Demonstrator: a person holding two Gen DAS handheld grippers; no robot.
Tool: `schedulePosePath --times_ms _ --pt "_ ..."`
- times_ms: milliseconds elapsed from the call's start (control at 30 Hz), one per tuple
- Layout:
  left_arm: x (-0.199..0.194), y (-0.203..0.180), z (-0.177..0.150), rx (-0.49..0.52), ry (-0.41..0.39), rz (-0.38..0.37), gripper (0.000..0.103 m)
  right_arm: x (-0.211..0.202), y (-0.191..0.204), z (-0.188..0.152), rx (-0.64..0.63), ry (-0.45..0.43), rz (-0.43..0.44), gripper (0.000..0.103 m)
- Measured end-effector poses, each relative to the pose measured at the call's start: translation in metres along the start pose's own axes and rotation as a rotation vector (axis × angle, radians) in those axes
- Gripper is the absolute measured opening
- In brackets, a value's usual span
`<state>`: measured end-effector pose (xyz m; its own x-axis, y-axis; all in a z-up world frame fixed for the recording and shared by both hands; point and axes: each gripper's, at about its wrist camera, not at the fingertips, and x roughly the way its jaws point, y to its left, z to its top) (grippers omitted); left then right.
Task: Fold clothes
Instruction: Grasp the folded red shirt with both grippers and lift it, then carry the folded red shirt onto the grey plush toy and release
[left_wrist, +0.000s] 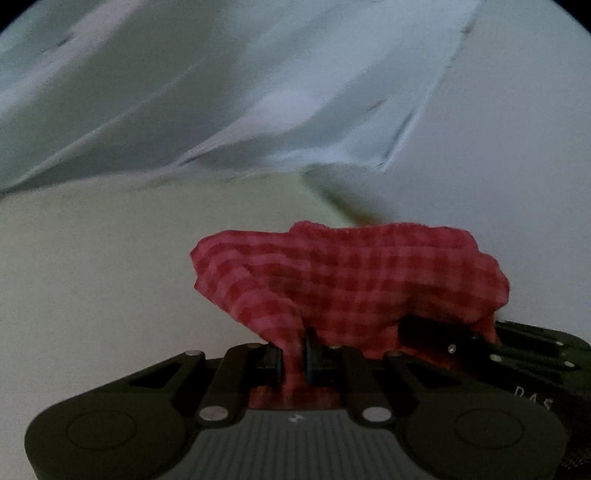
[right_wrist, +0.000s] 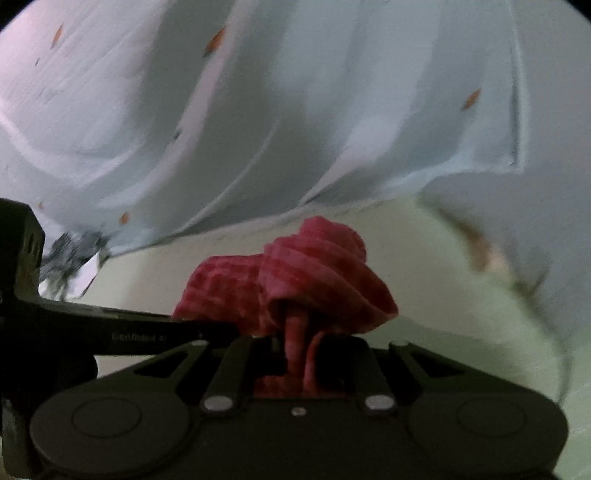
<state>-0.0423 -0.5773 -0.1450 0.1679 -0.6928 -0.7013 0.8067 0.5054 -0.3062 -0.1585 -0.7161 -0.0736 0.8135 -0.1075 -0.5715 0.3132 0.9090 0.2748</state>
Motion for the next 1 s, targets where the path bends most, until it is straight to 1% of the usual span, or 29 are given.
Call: schedulePosePath --times_ms 100,167,200,300,433,500,533,567,600,633,667,700,733,767,800,833,867,900,933,967,1000 --pt "0.045 -0.037 0.032 0.047 -0.001 -0.042 0.012 -0.004 -0.055 0.021 0.008 -0.055 -0.025 0.012" --pt "0.074 -0.059 0.058 0.065 0.001 -0.058 0.012 -0.003 -0.096 0.037 0.052 -0.089 -0.034 0.012" --pt "0.086 -0.07 0.07 0.075 -0.004 -0.071 0.012 -0.003 -0.117 0.045 0.077 -0.108 -0.04 0.012" --pt "0.112 -0.102 0.104 0.1 -0.047 -0.141 0.012 -0.006 -0.17 0.07 0.115 -0.173 -0.066 0.012" --pt "0.141 -0.132 0.142 0.123 -0.086 -0.217 0.012 -0.008 -0.219 0.096 0.132 -0.249 -0.133 0.013" --pt "0.16 -0.136 0.152 0.115 -0.089 -0.204 0.014 0.0 -0.235 0.1 0.137 -0.26 -0.189 0.015" --pt "0.17 -0.138 0.157 0.11 -0.09 -0.197 0.016 0.008 -0.241 0.099 0.145 -0.248 -0.227 0.02" --pt "0.18 -0.14 0.162 0.106 -0.088 -0.186 0.017 0.016 -0.247 0.098 0.152 -0.236 -0.266 0.028" --pt "0.188 -0.141 0.164 0.102 -0.075 -0.154 0.018 0.024 -0.253 0.097 0.16 -0.225 -0.304 0.034" --pt "0.197 -0.141 0.167 0.096 -0.059 -0.12 0.025 0.032 -0.258 0.095 0.167 -0.213 -0.343 0.036" --pt "0.206 -0.137 0.168 0.084 -0.033 -0.076 0.029 0.04 -0.264 0.094 0.175 -0.201 -0.381 0.039" --pt "0.213 -0.134 0.168 0.072 -0.012 -0.039 0.029 0.049 -0.266 0.091 0.172 -0.178 -0.431 0.042" --pt "0.215 -0.127 0.168 0.054 -0.007 -0.029 0.033 0.056 -0.264 0.087 0.157 -0.157 -0.481 0.05" --pt "0.216 -0.12 0.167 0.037 -0.004 -0.021 0.043 0.06 -0.26 0.084 0.141 -0.15 -0.524 0.057" --pt "0.213 -0.114 0.165 0.028 -0.005 -0.018 0.049 0.061 -0.255 0.079 0.134 -0.152 -0.551 0.066" --pt "0.208 -0.109 0.162 0.033 -0.013 -0.009 0.061 0.061 -0.251 0.074 0.134 -0.157 -0.571 0.071" --pt "0.203 -0.107 0.161 0.054 -0.029 0.002 0.067 0.06 -0.249 0.07 0.142 -0.162 -0.586 0.083" --pt "0.198 -0.104 0.159 0.074 -0.045 0.014 0.068 0.058 -0.247 0.066 0.153 -0.169 -0.606 0.089" --pt "0.192 -0.102 0.157 0.095 -0.062 0.023 0.071 0.055 -0.244 0.062 0.163 -0.177 -0.629 0.091" --pt "0.184 -0.1 0.154 0.115 -0.084 0.024 0.079 0.053 -0.239 0.059 0.166 -0.18 -0.655 0.092" --pt "0.175 -0.099 0.151 0.134 -0.106 0.024 0.084 0.051 -0.233 0.058 0.165 -0.179 -0.683 0.097"
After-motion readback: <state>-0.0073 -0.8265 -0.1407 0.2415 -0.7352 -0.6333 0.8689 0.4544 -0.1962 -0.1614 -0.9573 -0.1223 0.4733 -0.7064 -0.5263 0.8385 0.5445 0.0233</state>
